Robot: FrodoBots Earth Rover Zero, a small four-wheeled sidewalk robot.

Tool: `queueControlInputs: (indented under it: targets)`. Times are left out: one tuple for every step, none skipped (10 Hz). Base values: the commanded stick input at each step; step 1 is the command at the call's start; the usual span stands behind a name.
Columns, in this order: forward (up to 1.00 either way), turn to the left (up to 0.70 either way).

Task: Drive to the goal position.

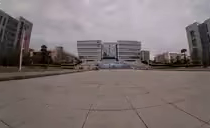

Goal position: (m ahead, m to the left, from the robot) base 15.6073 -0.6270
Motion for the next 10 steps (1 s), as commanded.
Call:
queueControlInputs:
  targets:
    - [1.00,0.00]
    - [1.00,0.00]
    - [1.00,-0.16]
    - [1.00,-0.11]
    - [1.00,-0.06]
    - [1.00,-0.01]
    - [1.00,-0.18]
    - [1.00,-0.24]
    - [1.00,0.00]
    - [1.00,-0.22]
